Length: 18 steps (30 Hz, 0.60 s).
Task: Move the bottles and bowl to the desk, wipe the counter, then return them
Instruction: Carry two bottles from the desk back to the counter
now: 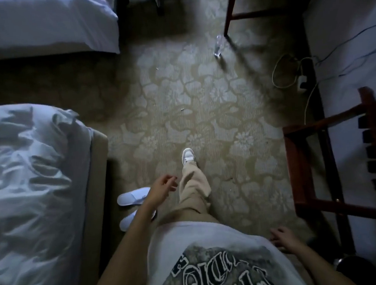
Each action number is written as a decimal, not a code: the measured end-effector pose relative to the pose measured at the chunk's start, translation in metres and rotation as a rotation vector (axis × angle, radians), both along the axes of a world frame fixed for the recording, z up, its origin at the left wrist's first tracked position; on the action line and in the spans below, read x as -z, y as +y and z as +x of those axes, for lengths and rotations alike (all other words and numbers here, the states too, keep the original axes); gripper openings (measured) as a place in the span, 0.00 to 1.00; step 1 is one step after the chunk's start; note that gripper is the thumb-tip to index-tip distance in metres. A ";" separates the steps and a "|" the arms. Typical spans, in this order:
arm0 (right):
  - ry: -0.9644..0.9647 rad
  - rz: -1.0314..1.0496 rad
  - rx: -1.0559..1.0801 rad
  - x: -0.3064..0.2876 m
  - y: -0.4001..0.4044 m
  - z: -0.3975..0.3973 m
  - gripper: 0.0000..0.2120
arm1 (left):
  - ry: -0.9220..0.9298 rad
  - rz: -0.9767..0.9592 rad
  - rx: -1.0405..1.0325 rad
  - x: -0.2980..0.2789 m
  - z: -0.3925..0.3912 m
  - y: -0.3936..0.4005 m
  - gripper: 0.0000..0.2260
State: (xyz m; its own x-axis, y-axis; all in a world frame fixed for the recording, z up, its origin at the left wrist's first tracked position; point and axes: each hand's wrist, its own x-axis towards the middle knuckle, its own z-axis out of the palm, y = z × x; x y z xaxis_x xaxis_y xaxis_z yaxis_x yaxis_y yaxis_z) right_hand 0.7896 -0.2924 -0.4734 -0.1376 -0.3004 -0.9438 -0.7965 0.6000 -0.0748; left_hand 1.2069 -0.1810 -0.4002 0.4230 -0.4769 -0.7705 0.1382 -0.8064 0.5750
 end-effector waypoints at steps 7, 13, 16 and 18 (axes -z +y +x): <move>-0.150 -0.178 0.021 -0.057 -0.223 0.220 0.07 | 0.064 0.281 -0.065 0.008 0.135 -0.072 0.09; -0.359 -0.328 0.040 -0.083 -0.394 0.376 0.08 | 0.110 0.438 -0.002 0.014 0.245 -0.191 0.07; -0.349 -0.307 0.044 -0.060 -0.460 0.420 0.08 | 0.075 0.430 0.035 0.031 0.299 -0.283 0.08; -0.307 -0.266 0.057 -0.034 -0.501 0.429 0.07 | 0.041 0.388 0.039 0.032 0.338 -0.355 0.07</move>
